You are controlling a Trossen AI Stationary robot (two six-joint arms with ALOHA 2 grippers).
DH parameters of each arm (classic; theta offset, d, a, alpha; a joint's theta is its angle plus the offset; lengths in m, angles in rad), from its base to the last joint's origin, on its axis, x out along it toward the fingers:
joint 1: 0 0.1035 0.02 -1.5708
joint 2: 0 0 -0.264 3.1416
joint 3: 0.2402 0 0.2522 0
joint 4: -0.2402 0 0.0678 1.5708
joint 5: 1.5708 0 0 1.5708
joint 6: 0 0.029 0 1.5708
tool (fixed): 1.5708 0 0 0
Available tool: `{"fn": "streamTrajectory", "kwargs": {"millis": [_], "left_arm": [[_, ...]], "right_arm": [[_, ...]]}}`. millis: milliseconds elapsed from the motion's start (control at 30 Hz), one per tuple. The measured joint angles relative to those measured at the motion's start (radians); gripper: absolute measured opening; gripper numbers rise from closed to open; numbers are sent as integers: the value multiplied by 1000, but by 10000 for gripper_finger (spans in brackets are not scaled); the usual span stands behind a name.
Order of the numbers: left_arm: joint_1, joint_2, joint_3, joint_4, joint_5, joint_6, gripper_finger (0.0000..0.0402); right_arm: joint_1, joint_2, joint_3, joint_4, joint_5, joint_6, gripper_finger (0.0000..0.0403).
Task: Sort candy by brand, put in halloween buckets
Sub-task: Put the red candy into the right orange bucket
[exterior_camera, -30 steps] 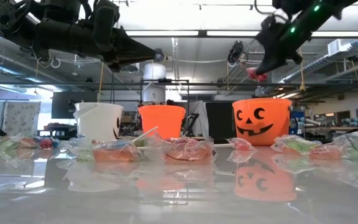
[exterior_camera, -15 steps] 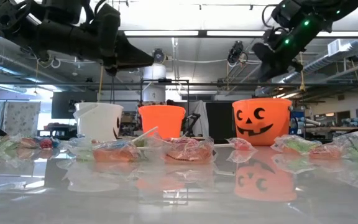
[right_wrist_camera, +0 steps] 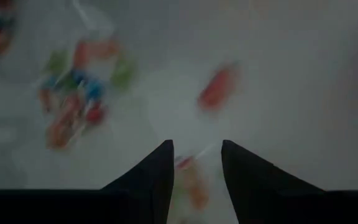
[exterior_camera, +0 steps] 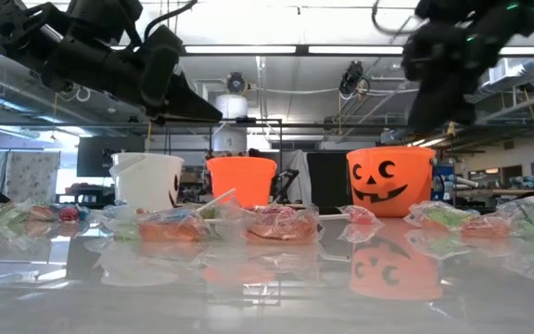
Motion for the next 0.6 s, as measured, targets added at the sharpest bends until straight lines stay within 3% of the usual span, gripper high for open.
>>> {"fn": "streamTrajectory", "kwargs": {"millis": [167,333,433,600], "left_arm": [[-7,0,0,1,-1,-16,80],[-7,0,0,3,-1,-32,80],[-7,0,0,10,15,-36,80],[-7,0,0,13,20,-23,80]], "right_arm": [[403,32,-56,86,308,292,145],[647,83,-57,87,425,491,145],[718,136,-58,63,426,562,145],[768,233,-58,109,283,629,145]]}}
